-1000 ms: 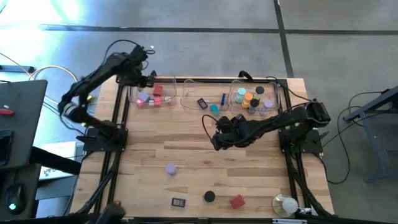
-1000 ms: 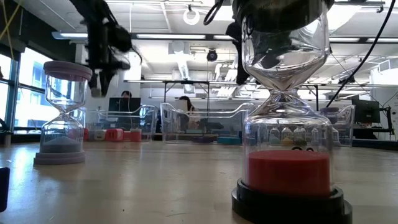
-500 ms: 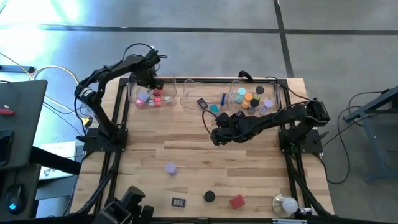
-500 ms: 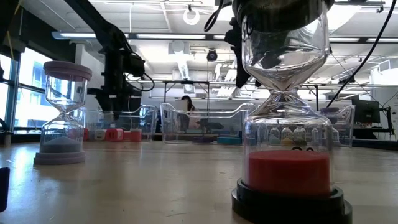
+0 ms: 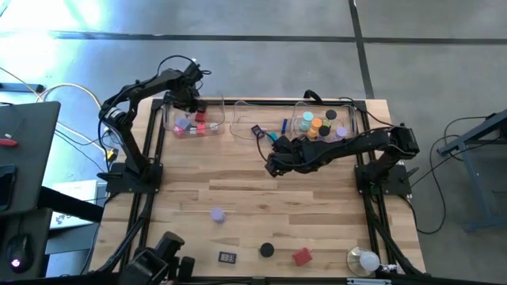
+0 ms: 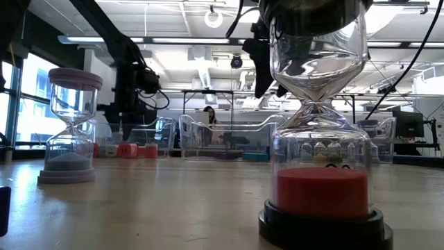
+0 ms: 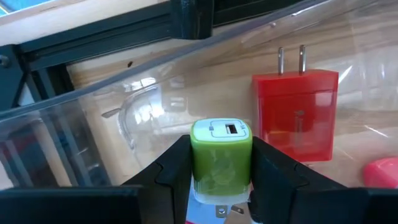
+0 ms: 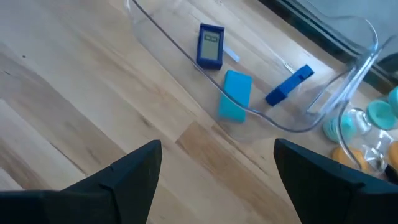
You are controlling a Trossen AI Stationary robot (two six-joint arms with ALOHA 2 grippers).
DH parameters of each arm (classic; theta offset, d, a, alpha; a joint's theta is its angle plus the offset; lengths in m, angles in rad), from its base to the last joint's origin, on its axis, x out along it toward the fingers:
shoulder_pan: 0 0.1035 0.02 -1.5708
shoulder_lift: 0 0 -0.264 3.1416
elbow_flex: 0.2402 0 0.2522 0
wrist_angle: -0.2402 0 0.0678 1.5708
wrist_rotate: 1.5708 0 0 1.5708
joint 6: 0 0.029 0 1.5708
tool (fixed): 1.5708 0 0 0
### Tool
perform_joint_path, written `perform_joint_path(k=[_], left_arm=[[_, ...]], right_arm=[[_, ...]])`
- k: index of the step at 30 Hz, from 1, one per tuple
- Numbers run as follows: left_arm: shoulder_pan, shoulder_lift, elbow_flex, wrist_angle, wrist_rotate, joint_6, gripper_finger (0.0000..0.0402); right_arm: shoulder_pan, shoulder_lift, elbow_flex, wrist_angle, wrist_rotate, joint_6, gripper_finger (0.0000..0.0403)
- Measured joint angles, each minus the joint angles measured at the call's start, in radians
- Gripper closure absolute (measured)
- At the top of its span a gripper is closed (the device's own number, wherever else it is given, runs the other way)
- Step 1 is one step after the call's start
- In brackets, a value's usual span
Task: Pick & Place Office items
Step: Put the green charger adapter into the left transparent bin
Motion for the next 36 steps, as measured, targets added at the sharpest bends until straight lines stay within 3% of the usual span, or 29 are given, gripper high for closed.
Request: perform_joint_path(k=[11,22,26,36], left_arm=[[0.0,0.015,0.0,0.004,-0.001,0.0,0.023],[-0.004,0.015,0.0,-0.008,0.012,0.02,0.0223],[-0.004,0.014,0.034,-0.06,0.078,0.048,0.0223],[-0.027,-0.076,0.117,-0.34,0.109,0.016,0.0222]], right_arm=[[-0.004,0.0,0.0,0.023,0.0,-0.047,0.0103],[-0.004,0.0,0.0,0.007,-0.002,-0.055,0.0103],[-0.003,0.0,0.0,-0.005,-0.001,-0.1,0.0103],[0.021,-0.038,0.0,-0.057,0.029,-0.128,0.0103]])
